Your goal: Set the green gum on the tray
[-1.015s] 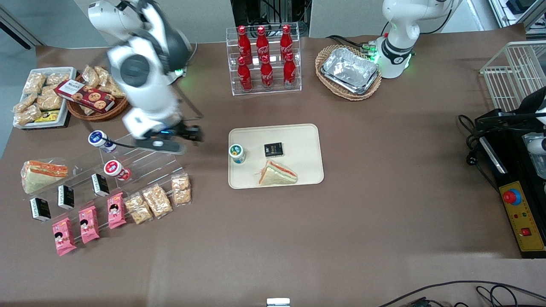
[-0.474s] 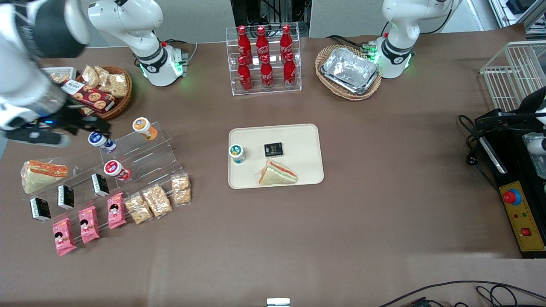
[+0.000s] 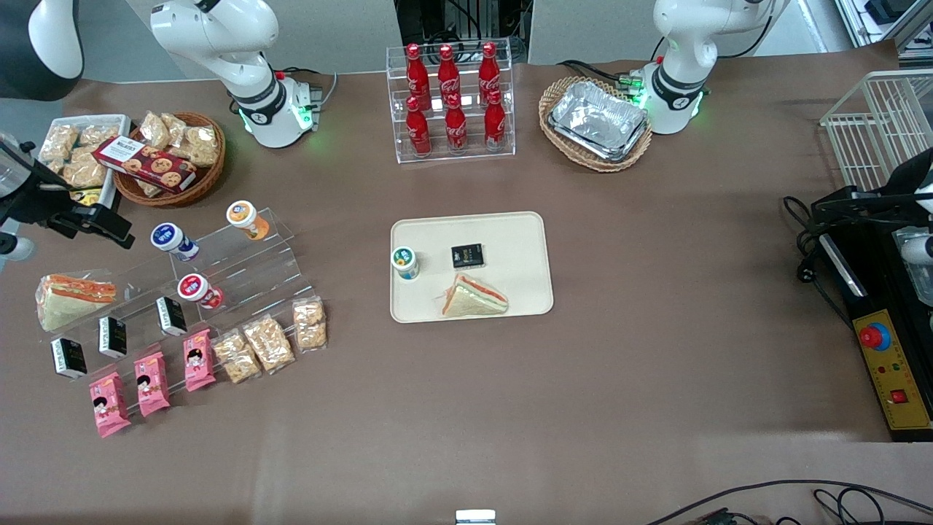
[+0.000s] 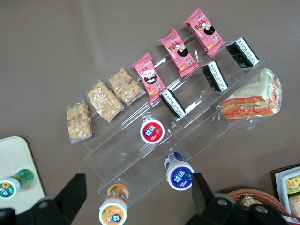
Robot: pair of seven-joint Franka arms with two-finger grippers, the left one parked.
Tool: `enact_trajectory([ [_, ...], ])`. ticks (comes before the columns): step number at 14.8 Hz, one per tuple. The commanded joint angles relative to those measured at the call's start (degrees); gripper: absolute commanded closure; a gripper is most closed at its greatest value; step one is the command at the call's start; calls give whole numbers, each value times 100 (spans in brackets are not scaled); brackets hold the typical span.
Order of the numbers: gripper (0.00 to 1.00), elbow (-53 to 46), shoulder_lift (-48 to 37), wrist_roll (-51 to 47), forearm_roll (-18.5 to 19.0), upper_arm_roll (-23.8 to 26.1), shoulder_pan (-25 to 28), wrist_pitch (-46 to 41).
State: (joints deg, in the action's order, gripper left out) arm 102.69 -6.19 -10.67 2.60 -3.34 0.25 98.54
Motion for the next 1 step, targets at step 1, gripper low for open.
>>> enact_trajectory([
  [1,0,-259,127,65,-163,-114,37,-204],
])
